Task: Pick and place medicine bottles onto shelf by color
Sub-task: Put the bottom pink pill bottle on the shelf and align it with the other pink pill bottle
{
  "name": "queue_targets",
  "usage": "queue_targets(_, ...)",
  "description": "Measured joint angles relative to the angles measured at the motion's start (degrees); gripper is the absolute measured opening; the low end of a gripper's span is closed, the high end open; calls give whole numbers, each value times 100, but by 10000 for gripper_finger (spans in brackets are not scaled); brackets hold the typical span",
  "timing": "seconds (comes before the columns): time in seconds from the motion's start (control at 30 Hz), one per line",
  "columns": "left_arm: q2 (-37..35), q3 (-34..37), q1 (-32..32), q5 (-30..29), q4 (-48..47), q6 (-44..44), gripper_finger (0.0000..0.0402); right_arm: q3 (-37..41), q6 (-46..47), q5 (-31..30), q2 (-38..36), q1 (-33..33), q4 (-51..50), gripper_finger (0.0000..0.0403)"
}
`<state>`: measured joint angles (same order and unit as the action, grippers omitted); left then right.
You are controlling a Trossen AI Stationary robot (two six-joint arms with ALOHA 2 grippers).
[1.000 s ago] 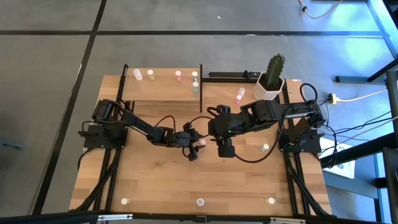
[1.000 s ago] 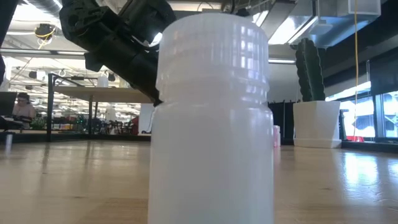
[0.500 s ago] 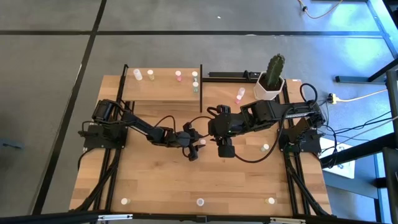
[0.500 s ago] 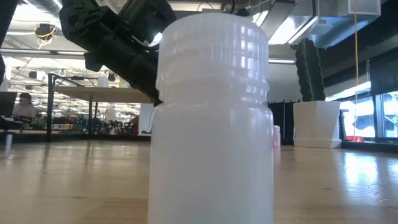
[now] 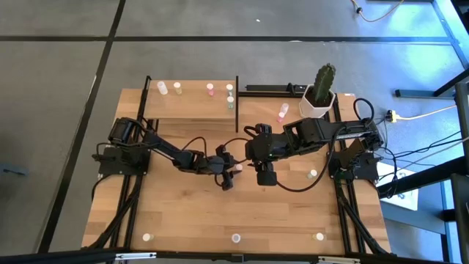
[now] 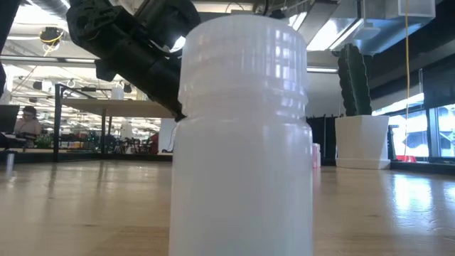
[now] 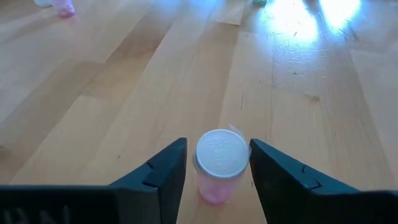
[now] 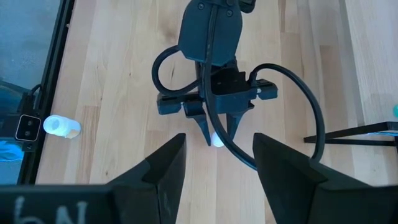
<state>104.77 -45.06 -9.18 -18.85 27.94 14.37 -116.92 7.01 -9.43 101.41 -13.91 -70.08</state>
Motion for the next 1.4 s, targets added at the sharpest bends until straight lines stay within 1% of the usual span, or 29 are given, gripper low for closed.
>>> queue_targets(0.37, 0, 0, 1, -15, 0, 0, 131, 0, 1, 0, 0, 0, 0, 188)
queue_targets(0.53, 0, 0, 6, -118, -2, -40, 117, 0, 2, 0, 0, 0, 0, 188)
queue_targets(0.67, -60, 0, 6, -117, -17, -103, 112, 0, 0, 0, 0, 0, 0, 188)
queue_targets(0.8, -293, 0, 6, -118, -36, -105, 112, 0, 2, 0, 0, 0, 0, 188)
queue_targets(0.9, -616, 0, 6, -118, -308, -105, 112, 0, 0, 0, 0, 0, 1, 188)
queue_targets(1.0, -1083, 2, 4, -122, -861, -102, 112, 0, 0, 0, 0, 0, 0, 188)
queue_targets(1.2, -2220, 2, -6, -216, -2024, 50, 112, 0, 1, 0, 0, 0, 10, 188)
queue_targets(1.4, -3325, 2, -117, -1034, -2858, 49, 112, 0, 0, 0, 0, 0, 39, 188)
